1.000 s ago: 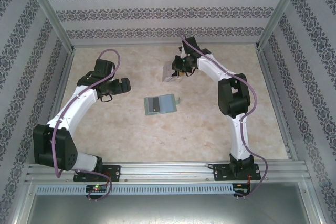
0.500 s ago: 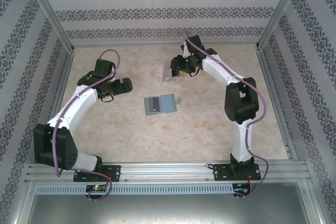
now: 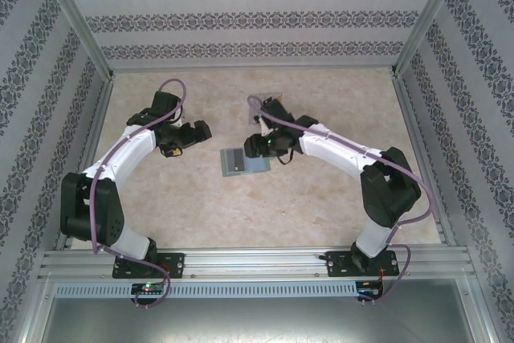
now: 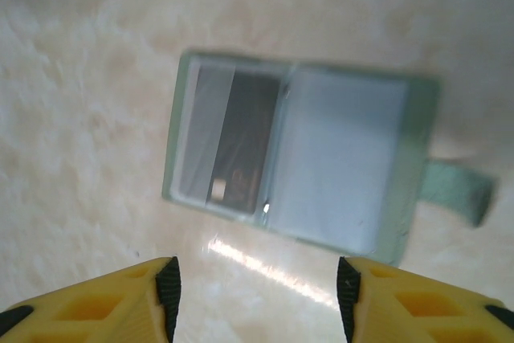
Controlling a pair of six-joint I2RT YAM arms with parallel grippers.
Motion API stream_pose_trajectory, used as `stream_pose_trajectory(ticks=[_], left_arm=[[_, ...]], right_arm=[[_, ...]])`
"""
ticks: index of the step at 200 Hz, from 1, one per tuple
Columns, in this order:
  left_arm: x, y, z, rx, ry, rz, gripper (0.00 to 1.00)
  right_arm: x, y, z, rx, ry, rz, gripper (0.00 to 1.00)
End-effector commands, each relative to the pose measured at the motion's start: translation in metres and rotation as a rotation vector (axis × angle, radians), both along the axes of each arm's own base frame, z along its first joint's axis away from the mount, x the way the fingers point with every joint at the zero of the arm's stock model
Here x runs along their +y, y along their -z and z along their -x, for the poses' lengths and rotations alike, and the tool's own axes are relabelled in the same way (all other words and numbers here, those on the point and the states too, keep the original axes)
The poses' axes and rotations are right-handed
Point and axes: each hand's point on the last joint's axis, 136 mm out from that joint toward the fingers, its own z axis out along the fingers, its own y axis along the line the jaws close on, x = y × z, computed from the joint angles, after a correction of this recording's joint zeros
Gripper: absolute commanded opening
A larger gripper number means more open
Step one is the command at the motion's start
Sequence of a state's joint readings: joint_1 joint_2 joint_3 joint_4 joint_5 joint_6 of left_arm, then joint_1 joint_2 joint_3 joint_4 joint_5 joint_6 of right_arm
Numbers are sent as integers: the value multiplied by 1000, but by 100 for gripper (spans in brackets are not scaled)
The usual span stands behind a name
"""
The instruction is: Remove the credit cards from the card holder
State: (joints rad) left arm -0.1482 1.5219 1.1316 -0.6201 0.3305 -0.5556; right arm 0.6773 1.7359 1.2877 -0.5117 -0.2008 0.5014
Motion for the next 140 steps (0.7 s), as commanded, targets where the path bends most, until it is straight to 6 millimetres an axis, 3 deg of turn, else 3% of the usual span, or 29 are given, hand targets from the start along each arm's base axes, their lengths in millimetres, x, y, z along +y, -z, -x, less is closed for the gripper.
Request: stream_pose_trajectory(ticks=[1,25,79,100,140], left_arm=[[-10,3,-7,14,-21,92,100],[-17,9,-10,25,-25,139,100],[-19,23,-8,59,-56,163,99],[-20,26,-7,72,-65,172,99],[-18,28,-7,84,-83,167,99]], right_arm=[[14,15,3,2,3,5,55],[33,28,3,46,-7,-46,52],[50,53,-10,122,-2,-95,42],[48,60,-18,105,8,-43,40],[23,67,-22,28,17,141,44]])
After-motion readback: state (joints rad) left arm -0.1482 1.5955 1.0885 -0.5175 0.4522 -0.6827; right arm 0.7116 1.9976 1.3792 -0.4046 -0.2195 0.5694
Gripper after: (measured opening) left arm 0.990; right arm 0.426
